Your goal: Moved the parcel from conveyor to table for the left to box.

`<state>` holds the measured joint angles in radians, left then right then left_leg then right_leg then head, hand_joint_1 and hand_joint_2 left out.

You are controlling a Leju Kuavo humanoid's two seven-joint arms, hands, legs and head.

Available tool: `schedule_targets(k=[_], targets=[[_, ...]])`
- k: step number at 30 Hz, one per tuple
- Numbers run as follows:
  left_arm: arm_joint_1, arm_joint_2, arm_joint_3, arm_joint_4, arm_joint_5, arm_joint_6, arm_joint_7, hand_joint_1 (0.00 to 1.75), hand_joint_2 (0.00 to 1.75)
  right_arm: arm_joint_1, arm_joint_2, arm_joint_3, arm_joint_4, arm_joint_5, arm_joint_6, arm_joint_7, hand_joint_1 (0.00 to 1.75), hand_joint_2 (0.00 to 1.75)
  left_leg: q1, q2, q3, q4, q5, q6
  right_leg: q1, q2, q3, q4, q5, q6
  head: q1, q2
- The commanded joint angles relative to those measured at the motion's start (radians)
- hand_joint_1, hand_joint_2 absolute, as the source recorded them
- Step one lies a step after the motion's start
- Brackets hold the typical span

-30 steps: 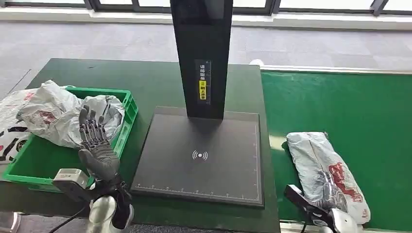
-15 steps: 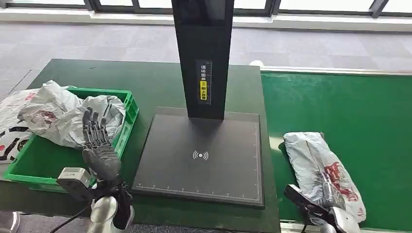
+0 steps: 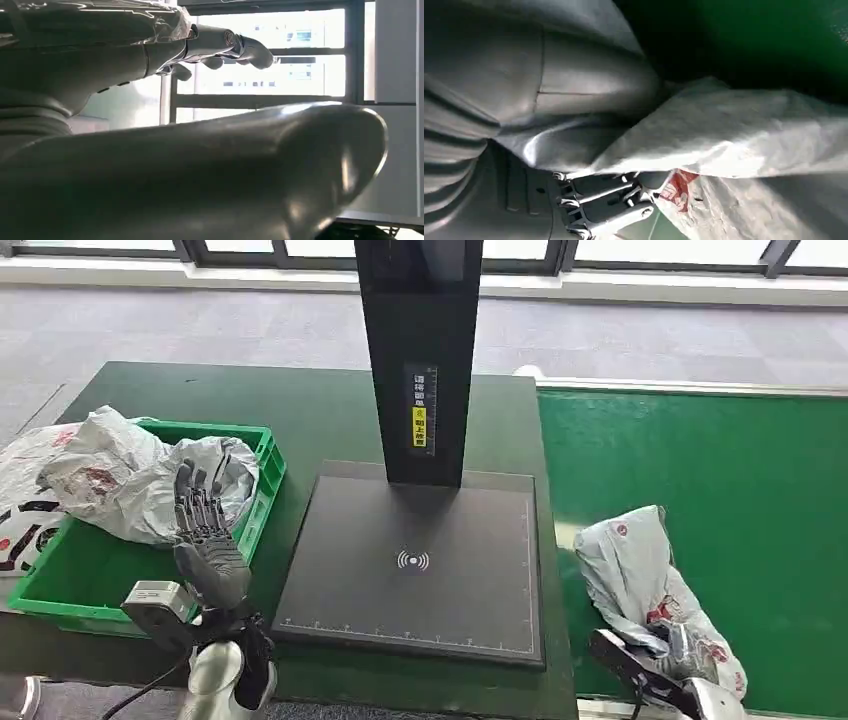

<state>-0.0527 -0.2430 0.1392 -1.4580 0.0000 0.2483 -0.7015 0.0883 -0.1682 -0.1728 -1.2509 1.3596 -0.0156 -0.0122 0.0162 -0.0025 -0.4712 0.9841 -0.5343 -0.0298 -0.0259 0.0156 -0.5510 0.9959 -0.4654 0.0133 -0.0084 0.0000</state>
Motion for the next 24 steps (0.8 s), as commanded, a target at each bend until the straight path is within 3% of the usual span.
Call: schedule_targets(k=[1,7,8,13,17,24], targets=[[0.009,0.015,-0.017,0.015,-0.003,0.001,0.003,0.0,0.0,0.046,0.029,0.034,-0.039,-0.031,0.018,-0.023,1.75,1.75,0.001,-0.001,-0.001,-0.002,0.001,0.001,0.001,-0.003,0.0,-0.003,0.001,-0.002,0.0,0.0],[0.002,0.009,-0.011,0.022,-0.011,-0.006,0.003,0.0,0.0,0.083,0.038,0.034,-0.101,-0.037,0.007,-0.013,1.75,1.75,0.001,-0.002,-0.002,-0.001,0.0,0.001,0.001,-0.003,0.0,-0.001,-0.001,-0.001,0.0,0.0],[-0.001,0.005,-0.008,0.026,-0.01,-0.012,0.003,0.0,0.0,0.081,0.061,0.025,-0.127,-0.053,-0.063,-0.025,1.75,1.75,0.0,-0.002,-0.002,-0.002,0.001,0.001,0.001,-0.003,-0.001,-0.002,0.0,-0.002,0.0,0.0],[0.006,-0.002,0.001,0.014,-0.009,-0.015,0.003,0.0,0.0,0.022,0.081,0.037,-0.145,-0.069,-0.11,-0.035,1.75,1.75,0.0,0.002,-0.004,-0.002,0.001,0.002,0.001,0.0,-0.003,-0.002,0.001,-0.002,0.0,0.0],[0.018,-0.006,0.002,0.003,-0.014,-0.017,0.003,0.0,0.0,-0.023,0.09,0.042,-0.158,-0.116,-0.218,-0.065,1.75,1.75,0.0,0.004,-0.005,-0.002,0.0,0.002,0.001,0.001,-0.004,-0.002,0.001,-0.002,0.0,0.0],[0.012,-0.008,-0.003,0.007,-0.017,-0.017,0.003,0.0,0.0,-0.034,0.11,0.044,-0.207,-0.135,-0.303,-0.074,1.75,1.75,0.0,0.002,-0.005,-0.001,0.0,0.001,0.0,0.0,-0.004,0.0,0.0,-0.001,0.0,0.0]])
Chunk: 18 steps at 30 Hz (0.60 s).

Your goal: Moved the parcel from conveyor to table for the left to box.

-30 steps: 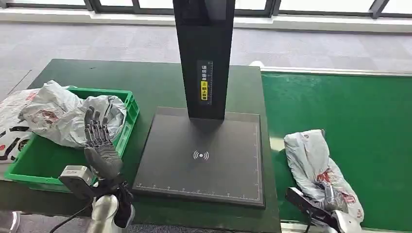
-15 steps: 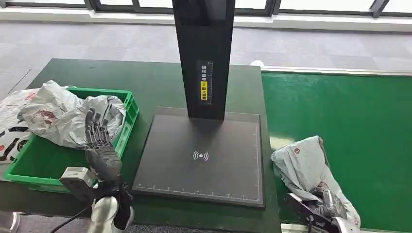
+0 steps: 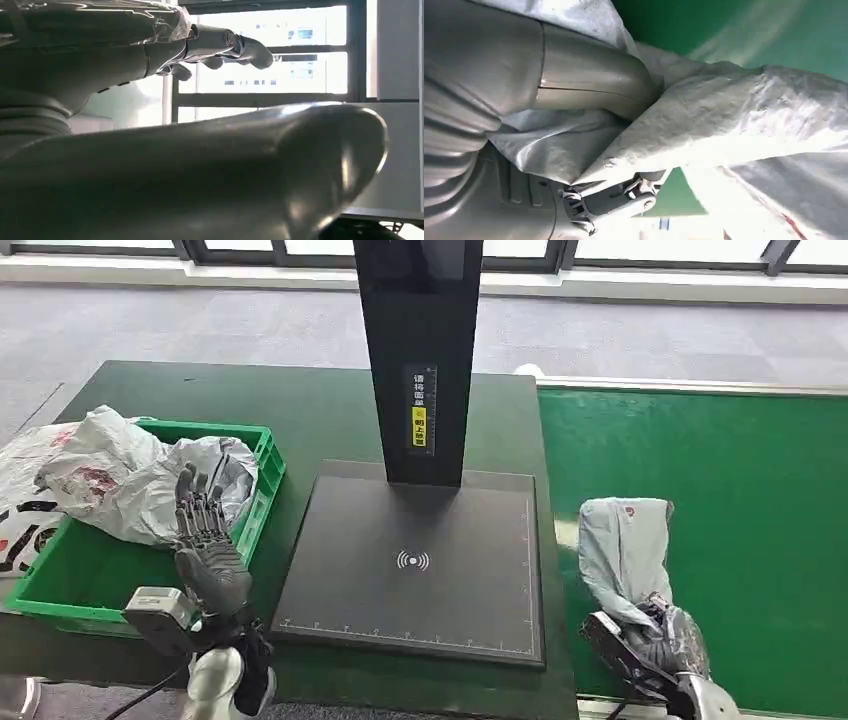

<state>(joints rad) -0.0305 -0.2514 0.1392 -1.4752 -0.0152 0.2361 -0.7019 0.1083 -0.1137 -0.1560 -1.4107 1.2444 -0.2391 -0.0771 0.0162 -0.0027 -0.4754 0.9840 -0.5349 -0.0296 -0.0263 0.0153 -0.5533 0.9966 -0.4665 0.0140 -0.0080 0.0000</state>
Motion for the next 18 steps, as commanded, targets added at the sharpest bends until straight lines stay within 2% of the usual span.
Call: schedule_targets(k=[1,9,10,14,18], targets=[[-0.011,0.0,-0.003,0.024,-0.002,-0.005,0.004,0.0,0.0,-0.054,0.055,0.027,-0.047,-0.02,-0.079,-0.009,1.75,1.75,0.0,0.002,-0.001,-0.002,0.001,0.001,0.0,0.0,-0.002,-0.002,0.001,-0.002,0.0,0.0],[-0.011,0.0,-0.003,0.024,-0.002,-0.005,0.004,0.0,0.0,-0.054,0.055,0.027,-0.047,-0.02,-0.079,-0.009,1.75,1.75,0.0,0.001,0.0,-0.001,0.0,0.001,0.001,0.0,-0.001,-0.001,0.001,-0.001,0.0,0.0],[-0.021,0.001,-0.008,0.025,-0.004,0.002,0.004,0.0,0.0,-0.042,0.064,0.033,-0.085,-0.033,-0.193,-0.053,1.75,1.75,0.0,0.002,-0.001,-0.002,0.001,0.002,0.001,0.0,-0.001,-0.002,0.002,-0.002,0.0,0.0],[-0.032,0.011,-0.02,0.038,0.009,0.02,0.004,0.0,0.0,-0.029,0.075,0.12,-0.208,-0.012,-0.305,-0.104,1.75,1.75,-0.001,0.001,-0.002,0.0,0.0,0.001,0.0,0.0,-0.003,0.0,0.0,-0.002,0.0,0.0],[-0.042,0.017,-0.036,0.063,0.015,0.016,0.004,0.0,0.0,-0.063,0.087,0.326,-0.231,-0.029,-0.415,-0.183,1.75,1.75,0.0,0.003,-0.001,-0.001,0.0,0.0,0.0,0.002,-0.003,0.0,0.001,-0.002,0.0,0.0]])
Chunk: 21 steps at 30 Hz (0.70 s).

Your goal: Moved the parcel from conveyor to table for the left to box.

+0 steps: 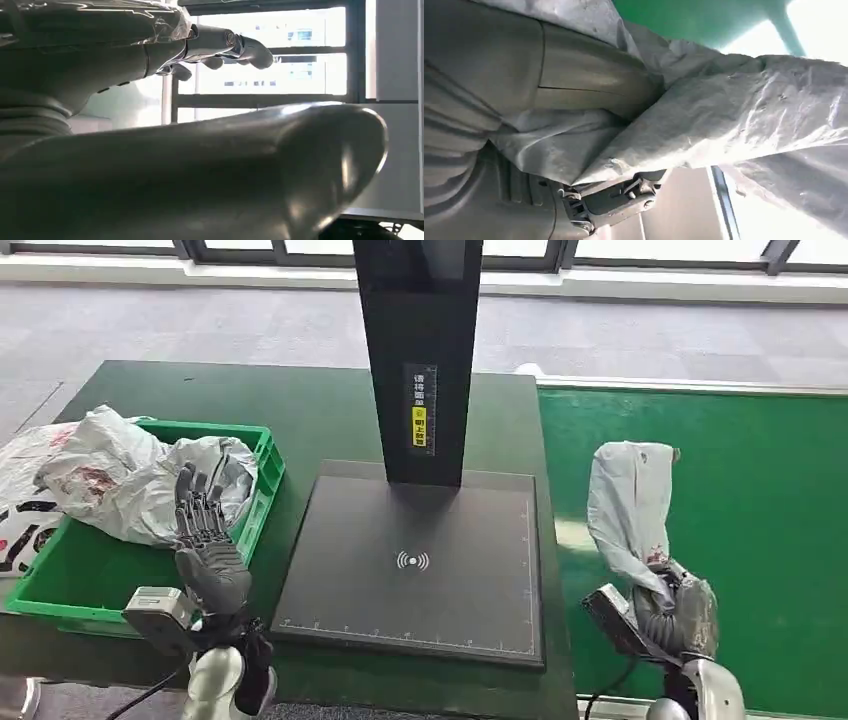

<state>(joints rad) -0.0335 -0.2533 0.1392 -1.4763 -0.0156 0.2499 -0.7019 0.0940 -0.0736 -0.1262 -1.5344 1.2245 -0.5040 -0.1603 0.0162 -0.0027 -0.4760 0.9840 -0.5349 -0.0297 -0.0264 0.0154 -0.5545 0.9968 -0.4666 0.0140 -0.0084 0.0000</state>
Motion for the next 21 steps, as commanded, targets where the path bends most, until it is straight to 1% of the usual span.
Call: schedule_targets(k=[1,2,3,5,6,9,10,11,12,13,16,18,20,21], targets=[[-0.047,0.022,-0.044,0.077,0.018,0.002,0.004,0.0,0.0,-0.075,0.04,0.361,-0.083,-0.021,-0.162,-0.104,1.75,1.75,0.001,0.004,-0.001,-0.002,0.001,0.001,0.001,0.003,-0.002,-0.001,0.002,-0.003,0.0,0.0],[-0.051,0.025,-0.047,0.083,0.02,0.003,0.004,0.0,0.0,-0.095,0.043,0.4,-0.061,-0.027,-0.16,-0.097,1.75,1.75,0.0,0.004,0.0,-0.001,0.0,0.0,0.0,0.003,-0.002,0.0,0.001,-0.002,0.0,0.0],[-0.055,0.025,-0.05,0.088,0.019,0.003,0.004,0.0,0.0,-0.118,0.044,0.43,-0.044,-0.062,-0.15,-0.109,1.75,1.75,0.001,0.006,0.0,-0.002,0.001,0.001,0.001,0.005,-0.003,-0.001,0.003,-0.003,0.0,0.0],[-0.055,0.025,-0.05,0.088,0.019,0.003,0.004,0.0,0.0,-0.118,0.044,0.43,-0.044,-0.062,-0.15,-0.109,1.75,1.75,0.001,0.007,0.0,-0.002,0.001,0.001,0.001,0.005,-0.003,-0.001,0.003,-0.003,0.0,0.0],[-0.055,0.025,-0.05,0.088,0.019,0.003,0.004,0.0,0.0,-0.118,0.044,0.43,-0.044,-0.062,-0.15,-0.109,1.75,1.75,0.001,0.004,0.0,-0.001,0.001,0.0,0.001,0.002,-0.002,0.0,0.002,-0.002,0.0,0.0],[-0.055,0.025,-0.05,0.088,0.019,0.003,0.004,0.0,0.0,-0.118,0.044,0.43,-0.044,-0.062,-0.15,-0.109,1.75,1.75,0.0,0.001,0.0,-0.001,0.002,0.0,0.001,0.0,-0.002,0.0,0.001,-0.002,0.0,0.0],[-0.075,0.023,-0.06,0.108,0.026,-0.011,0.004,0.0,0.0,-0.214,0.06,0.496,0.067,-0.175,-0.11,-0.181,1.75,1.75,0.0,0.001,-0.001,-0.002,0.002,0.001,0.001,0.0,-0.002,-0.001,0.002,-0.002,0.0,0.0],[-0.099,0.018,-0.068,0.128,0.022,-0.006,0.004,0.0,0.0,-0.277,0.097,0.521,0.157,-0.184,-0.114,-0.177,1.75,1.75,0.0,0.001,0.0,-0.001,0.001,0.0,0.0,0.0,-0.001,0.0,0.001,-0.001,0.0,0.0],[-0.119,0.013,-0.078,0.143,0.023,0.001,0.004,0.0,0.0,-0.34,0.129,0.55,0.249,-0.2,-0.118,-0.175,1.75,1.75,0.001,0.007,-0.001,-0.002,0.002,0.001,0.001,0.006,-0.004,-0.001,0.004,-0.002,0.0,0.0],[-0.124,0.012,-0.087,0.146,0.025,0.009,0.004,0.0,0.0,-0.376,0.147,0.568,0.306,-0.221,-0.118,-0.171,1.75,1.75,0.001,0.008,-0.001,-0.001,0.002,0.0,0.001,0.007,-0.003,0.0,0.003,-0.002,0.0,0.0],[-0.13,0.005,-0.098,0.157,0.028,0.012,0.004,0.0,0.0,-0.4,0.178,0.599,0.385,-0.26,-0.075,-0.17,1.75,1.75,0.002,0.01,-0.001,-0.003,0.003,0.0,0.002,0.008,-0.004,-0.001,0.006,-0.003,0.0,0.0],[-0.134,0.004,-0.104,0.166,0.031,0.015,0.004,0.0,0.0,-0.418,0.189,0.611,0.465,-0.319,-0.044,-0.199,1.75,1.75,0.001,0.007,0.001,-0.003,0.004,0.0,0.002,0.005,-0.002,-0.001,0.005,-0.003,0.0,0.0],[-0.132,0.005,-0.107,0.164,0.033,0.022,0.004,0.0,0.0,-0.431,0.205,0.621,0.526,-0.339,-0.033,-0.217,1.75,1.75,0.001,0.003,0.002,-0.003,0.005,-0.001,0.002,0.002,-0.003,-0.002,0.004,-0.003,0.0,0.0],[-0.131,0.008,-0.108,0.163,0.036,0.022,0.004,0.0,0.0,-0.444,0.222,0.623,0.567,-0.361,-0.015,-0.229,1.75,1.75,0.001,0.004,0.009,-0.005,0.006,-0.001,0.002,0.002,-0.002,-0.003,0.005,-0.004,0.0,0.0]])
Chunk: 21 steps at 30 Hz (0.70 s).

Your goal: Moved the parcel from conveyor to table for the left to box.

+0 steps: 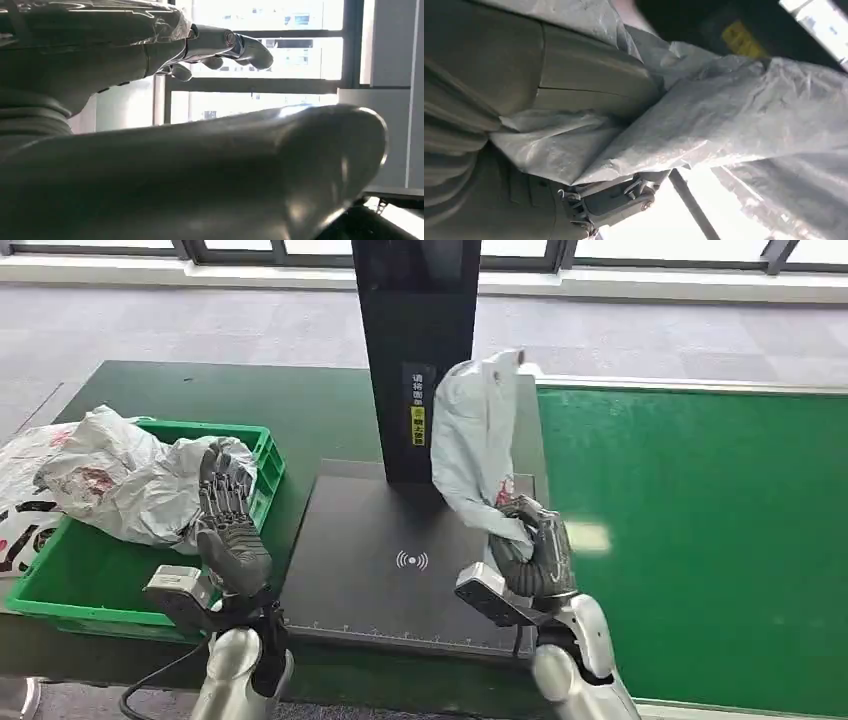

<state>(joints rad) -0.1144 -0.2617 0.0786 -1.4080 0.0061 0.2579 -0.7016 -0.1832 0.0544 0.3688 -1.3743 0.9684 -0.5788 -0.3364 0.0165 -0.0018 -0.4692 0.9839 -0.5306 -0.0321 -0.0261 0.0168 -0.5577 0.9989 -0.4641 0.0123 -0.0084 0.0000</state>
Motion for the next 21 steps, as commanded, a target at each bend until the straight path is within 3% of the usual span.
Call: schedule_targets(k=[1,21], targets=[[-0.05,0.017,-0.048,0.096,0.015,0.014,0.003,0.0,0.0,-0.186,0.106,0.125,0.446,-0.117,0.074,-0.053,1.75,1.75,0.001,0.002,0.002,-0.003,0.001,0.0,0.001,0.001,0.001,-0.002,0.001,-0.002,0.0,0.0],[-0.05,0.016,-0.05,0.101,0.014,0.008,0.003,0.0,0.0,-0.206,0.119,0.117,0.49,-0.139,0.087,-0.06,1.75,1.75,0.0,-0.001,-0.002,-0.001,0.001,0.0,0.001,-0.002,-0.001,0.0,0.001,-0.001,0.0,0.0]])
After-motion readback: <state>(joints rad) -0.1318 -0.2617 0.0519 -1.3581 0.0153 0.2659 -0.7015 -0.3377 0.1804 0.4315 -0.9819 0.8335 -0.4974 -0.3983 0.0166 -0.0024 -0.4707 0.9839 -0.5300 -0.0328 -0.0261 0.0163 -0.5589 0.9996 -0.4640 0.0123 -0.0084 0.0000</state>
